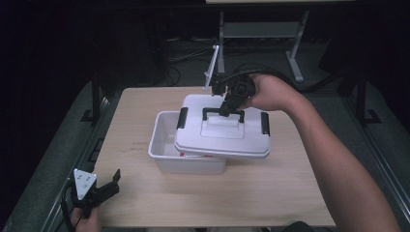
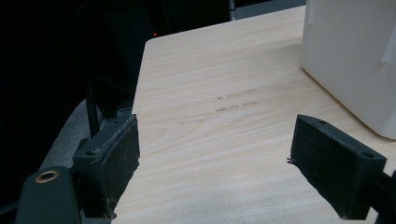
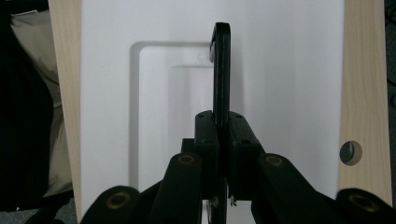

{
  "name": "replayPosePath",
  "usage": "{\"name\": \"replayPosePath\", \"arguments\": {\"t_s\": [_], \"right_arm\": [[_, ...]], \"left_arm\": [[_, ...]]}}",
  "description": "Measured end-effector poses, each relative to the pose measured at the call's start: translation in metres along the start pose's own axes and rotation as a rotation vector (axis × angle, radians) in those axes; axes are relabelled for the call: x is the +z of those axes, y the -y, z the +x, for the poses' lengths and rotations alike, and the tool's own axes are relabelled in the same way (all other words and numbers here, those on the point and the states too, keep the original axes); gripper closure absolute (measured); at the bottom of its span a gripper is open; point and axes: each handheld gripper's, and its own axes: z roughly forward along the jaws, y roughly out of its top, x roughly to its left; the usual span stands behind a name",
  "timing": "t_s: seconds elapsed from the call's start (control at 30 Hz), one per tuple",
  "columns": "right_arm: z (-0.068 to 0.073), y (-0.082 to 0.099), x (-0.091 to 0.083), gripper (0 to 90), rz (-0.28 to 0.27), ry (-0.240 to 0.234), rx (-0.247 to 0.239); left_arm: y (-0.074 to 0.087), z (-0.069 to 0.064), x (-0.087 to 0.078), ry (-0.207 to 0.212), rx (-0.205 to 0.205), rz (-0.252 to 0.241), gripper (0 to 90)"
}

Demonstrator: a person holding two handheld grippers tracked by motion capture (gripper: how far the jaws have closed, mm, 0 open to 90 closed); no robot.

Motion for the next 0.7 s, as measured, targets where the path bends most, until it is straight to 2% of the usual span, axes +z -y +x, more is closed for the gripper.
{"name": "replayPosePath", "arguments": {"t_s": [0.7], "right_arm": [[-0.003, -0.037, 0.017, 84.2, 0.007, -0.025, -0.038]], "left_arm": [[0.001, 0.001, -0.001, -0.004, -0.003, 0.0, 15.0]]}}
